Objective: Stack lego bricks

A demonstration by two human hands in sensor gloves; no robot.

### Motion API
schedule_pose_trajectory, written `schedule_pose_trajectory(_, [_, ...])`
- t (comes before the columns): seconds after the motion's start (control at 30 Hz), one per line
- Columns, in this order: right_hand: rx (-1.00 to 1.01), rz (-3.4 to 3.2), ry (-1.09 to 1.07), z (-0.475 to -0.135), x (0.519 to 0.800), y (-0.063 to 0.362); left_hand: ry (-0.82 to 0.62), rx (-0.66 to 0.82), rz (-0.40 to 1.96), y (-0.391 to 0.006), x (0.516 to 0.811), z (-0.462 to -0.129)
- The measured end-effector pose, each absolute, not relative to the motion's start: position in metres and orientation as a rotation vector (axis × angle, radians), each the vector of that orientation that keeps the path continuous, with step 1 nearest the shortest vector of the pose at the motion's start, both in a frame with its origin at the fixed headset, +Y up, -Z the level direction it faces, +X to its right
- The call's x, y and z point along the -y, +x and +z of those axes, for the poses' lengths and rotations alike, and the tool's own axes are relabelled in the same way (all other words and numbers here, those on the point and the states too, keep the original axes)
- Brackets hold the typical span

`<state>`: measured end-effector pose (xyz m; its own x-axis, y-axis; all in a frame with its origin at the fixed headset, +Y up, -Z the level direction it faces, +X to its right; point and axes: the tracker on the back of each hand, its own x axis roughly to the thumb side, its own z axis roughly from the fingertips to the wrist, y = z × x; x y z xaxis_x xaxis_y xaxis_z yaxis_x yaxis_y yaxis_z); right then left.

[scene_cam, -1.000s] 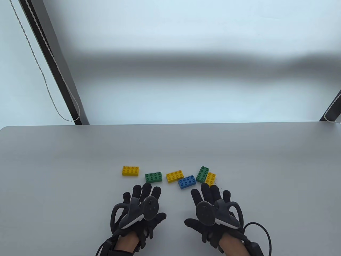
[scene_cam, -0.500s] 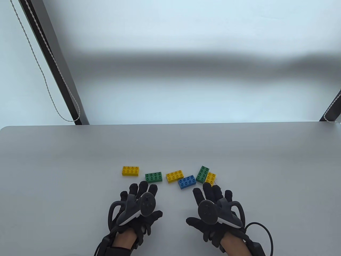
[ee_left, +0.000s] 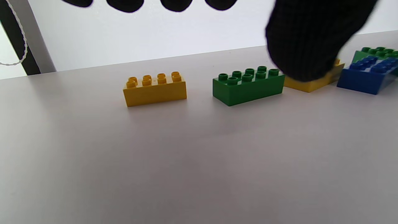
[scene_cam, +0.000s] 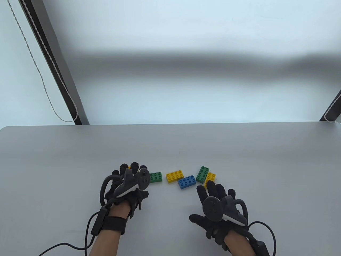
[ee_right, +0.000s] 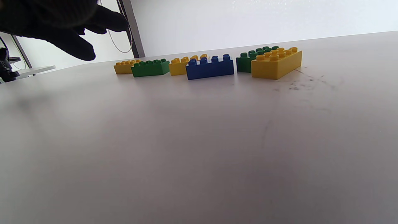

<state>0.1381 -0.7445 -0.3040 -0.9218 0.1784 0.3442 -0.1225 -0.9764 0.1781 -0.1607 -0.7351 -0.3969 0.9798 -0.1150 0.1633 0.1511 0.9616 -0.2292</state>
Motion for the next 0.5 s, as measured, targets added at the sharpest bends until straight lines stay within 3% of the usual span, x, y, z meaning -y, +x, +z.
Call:
schedule_pose_trajectory(0.3, [-0.253,2.916,0.548,-0.308,0.745,0.141,-0.284,0.085,-0.065,-0.172,0.759,-0.431])
schedule_pose_trajectory(0.5, [-0.277,2.911,0.548,-0.309,0.745,0.141,-0.277,-0.052,-0.014,-0.181,0.77,-0.45])
